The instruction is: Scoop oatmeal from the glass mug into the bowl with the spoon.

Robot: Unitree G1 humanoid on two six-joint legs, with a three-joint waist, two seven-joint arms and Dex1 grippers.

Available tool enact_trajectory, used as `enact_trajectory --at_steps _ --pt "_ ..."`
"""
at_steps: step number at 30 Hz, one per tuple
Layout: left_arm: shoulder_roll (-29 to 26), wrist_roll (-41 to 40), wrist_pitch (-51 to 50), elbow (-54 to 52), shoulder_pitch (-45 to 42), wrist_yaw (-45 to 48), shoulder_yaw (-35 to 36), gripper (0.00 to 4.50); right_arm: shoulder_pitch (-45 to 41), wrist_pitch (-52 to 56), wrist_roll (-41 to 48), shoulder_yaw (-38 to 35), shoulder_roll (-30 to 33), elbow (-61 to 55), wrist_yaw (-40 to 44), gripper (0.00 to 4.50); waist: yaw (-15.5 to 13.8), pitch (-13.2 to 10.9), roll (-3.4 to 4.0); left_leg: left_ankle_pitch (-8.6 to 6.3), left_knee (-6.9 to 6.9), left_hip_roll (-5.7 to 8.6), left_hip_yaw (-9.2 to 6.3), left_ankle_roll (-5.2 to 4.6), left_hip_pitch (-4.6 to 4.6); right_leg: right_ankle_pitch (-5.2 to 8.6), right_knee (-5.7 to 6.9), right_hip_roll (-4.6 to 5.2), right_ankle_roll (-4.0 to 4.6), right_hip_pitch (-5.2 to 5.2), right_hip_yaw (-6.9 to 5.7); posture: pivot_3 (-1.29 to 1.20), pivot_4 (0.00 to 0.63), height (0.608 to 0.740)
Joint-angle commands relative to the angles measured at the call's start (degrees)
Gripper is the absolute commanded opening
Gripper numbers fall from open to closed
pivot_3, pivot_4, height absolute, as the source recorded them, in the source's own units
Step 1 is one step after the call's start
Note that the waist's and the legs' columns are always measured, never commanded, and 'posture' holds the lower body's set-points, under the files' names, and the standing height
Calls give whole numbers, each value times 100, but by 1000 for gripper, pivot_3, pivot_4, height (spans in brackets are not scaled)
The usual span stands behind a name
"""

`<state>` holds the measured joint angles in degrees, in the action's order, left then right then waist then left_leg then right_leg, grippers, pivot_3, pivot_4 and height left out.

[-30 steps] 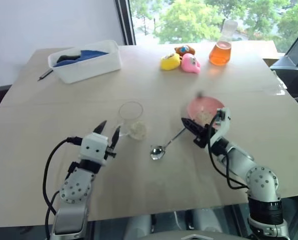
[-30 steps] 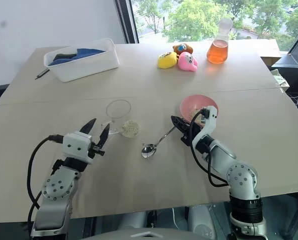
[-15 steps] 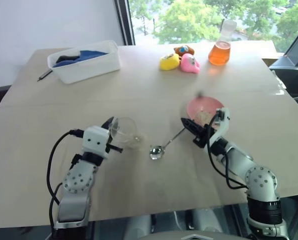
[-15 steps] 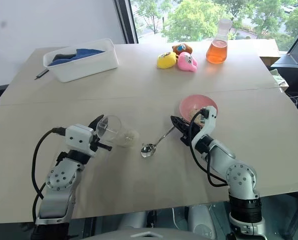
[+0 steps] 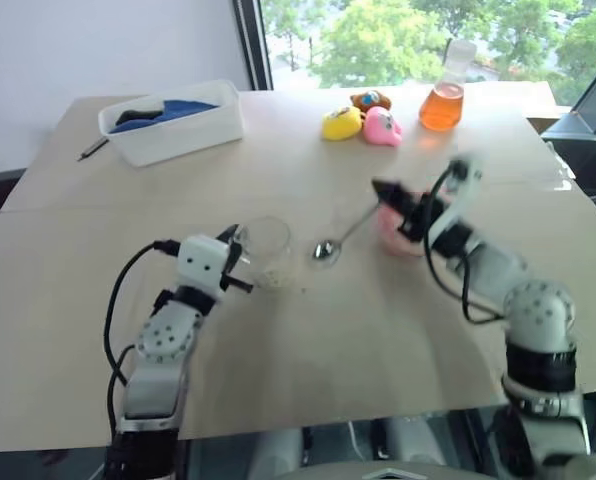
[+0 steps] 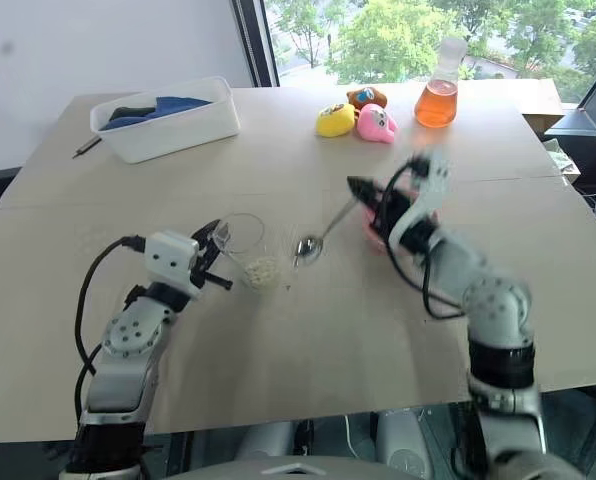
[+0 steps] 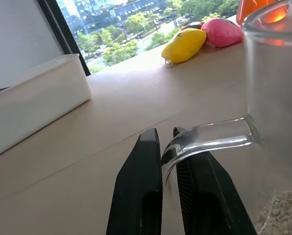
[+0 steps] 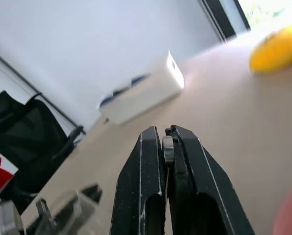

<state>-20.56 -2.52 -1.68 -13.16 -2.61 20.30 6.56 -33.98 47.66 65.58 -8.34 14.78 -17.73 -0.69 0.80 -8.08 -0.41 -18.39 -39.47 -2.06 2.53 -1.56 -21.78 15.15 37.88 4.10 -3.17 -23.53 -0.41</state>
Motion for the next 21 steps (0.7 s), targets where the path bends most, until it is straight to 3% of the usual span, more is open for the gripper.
enact_trajectory --at_steps 1,9,21 --pt "-227 -170 -268 -73 -294 333 -87 480 -853 304 459 -325 171 304 -277 0 8 -2 1 1 2 0 3 1 -2 0 0 0 0 -4 0 0 150 740" --pt "-457 -409 -1064 -22 -713 720 -210 480 -2009 769 944 -214 232 424 -230 0 16 -1 1 2 8 -2 10 3 -22 0 0 3 0 -19 0 0 150 740" --pt "-473 -473 -1256 -52 -692 754 -300 227 -1875 1007 934 202 78 155 -253 0 4 -1 1 2 7 -5 9 3 -21 0 -3 13 0 -19 1 0 150 740"
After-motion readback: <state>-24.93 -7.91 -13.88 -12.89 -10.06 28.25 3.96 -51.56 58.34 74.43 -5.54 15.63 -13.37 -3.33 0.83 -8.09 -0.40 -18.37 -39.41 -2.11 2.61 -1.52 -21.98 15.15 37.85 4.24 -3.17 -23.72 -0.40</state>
